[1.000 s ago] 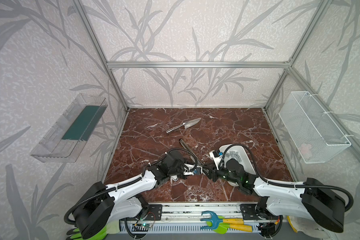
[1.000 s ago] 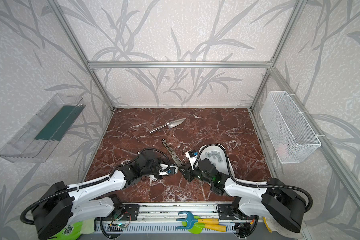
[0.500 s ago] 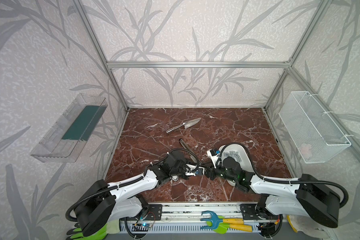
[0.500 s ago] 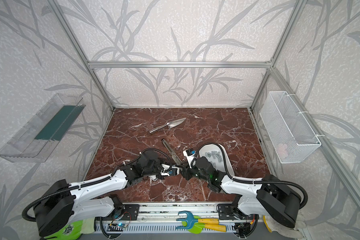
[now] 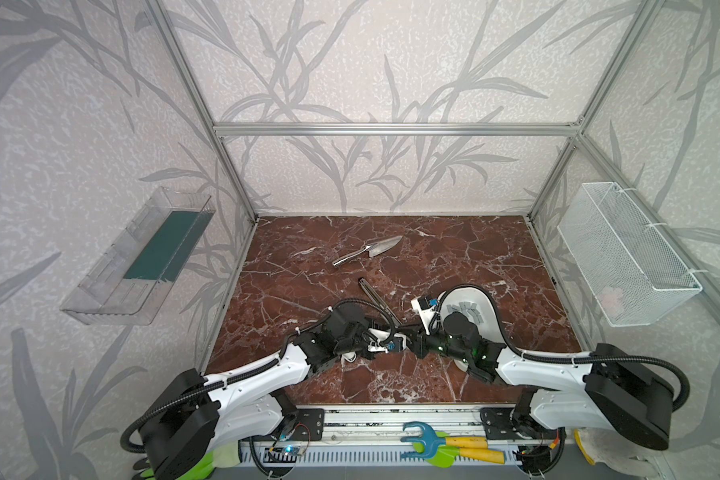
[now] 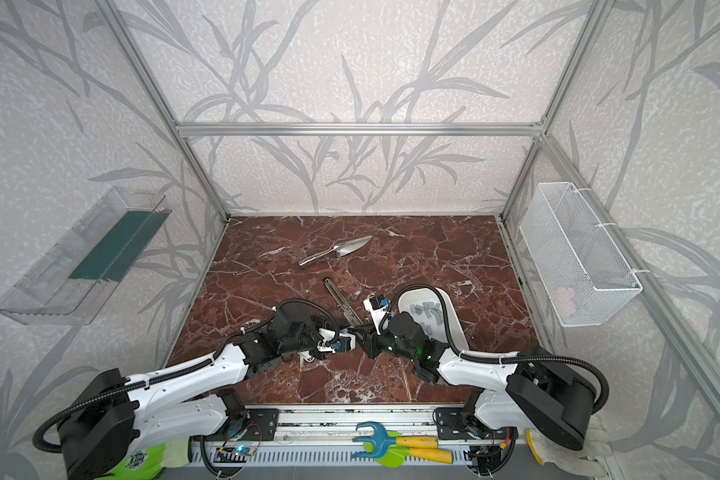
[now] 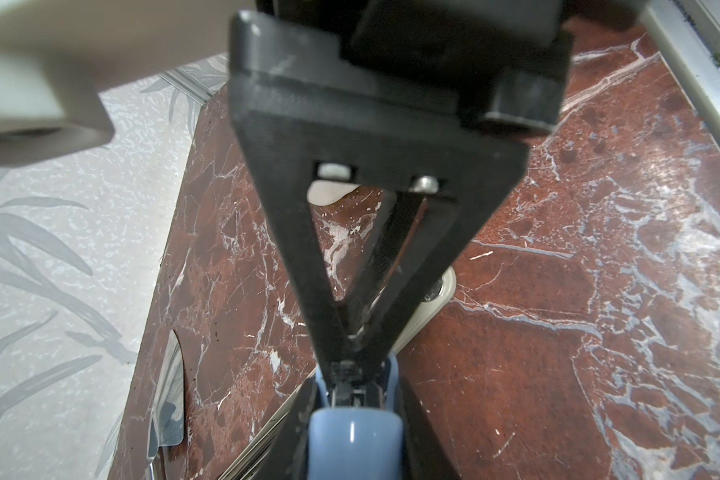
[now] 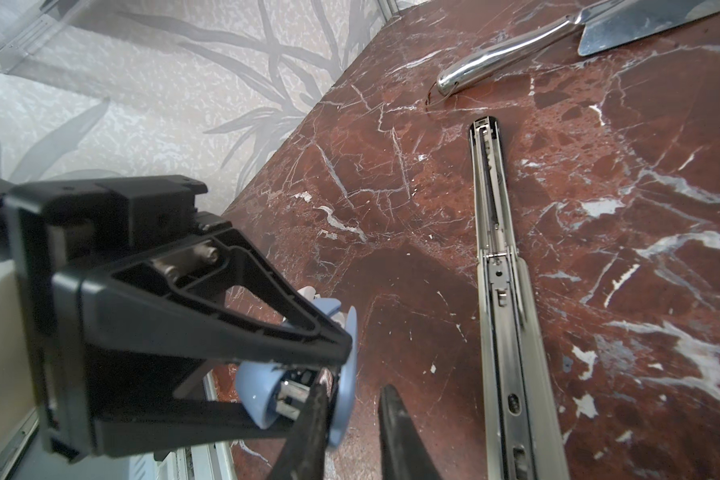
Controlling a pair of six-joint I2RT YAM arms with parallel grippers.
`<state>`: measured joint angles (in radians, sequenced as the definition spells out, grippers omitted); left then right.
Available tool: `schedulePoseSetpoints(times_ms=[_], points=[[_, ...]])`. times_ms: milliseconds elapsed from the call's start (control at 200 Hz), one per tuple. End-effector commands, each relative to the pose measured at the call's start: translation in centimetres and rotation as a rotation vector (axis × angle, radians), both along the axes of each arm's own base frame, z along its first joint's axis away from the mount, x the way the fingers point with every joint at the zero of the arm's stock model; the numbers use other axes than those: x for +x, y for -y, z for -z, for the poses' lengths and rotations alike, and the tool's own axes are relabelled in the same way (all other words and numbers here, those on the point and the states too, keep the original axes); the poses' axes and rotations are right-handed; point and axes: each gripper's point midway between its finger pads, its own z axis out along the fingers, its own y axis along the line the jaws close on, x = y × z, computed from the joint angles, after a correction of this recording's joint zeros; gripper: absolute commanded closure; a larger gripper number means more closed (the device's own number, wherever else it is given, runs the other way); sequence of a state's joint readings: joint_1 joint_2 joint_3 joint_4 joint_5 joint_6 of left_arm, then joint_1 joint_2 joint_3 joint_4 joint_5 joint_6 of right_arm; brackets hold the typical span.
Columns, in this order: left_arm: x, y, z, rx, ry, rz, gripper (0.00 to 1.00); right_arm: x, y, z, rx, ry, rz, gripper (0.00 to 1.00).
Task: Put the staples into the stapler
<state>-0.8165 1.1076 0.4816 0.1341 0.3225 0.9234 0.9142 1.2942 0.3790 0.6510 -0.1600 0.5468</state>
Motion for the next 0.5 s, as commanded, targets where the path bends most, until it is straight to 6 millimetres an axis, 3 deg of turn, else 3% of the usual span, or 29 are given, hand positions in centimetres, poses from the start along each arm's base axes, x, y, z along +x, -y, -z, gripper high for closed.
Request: schedulePoseSetpoints(times_ms=[0,495], points=[[-0.8,1.6,-3.5,-0.124,0.071,0.084,1.00,0.3,-0.2,0.9,-0.024,-0.032,0.008,0.75],[-0.8,2.7,-4.4,-0.188,0.110,0.120,1.00,-0.8,-2.5,-0.2,0.088,-0.115,-0.089,0.75]])
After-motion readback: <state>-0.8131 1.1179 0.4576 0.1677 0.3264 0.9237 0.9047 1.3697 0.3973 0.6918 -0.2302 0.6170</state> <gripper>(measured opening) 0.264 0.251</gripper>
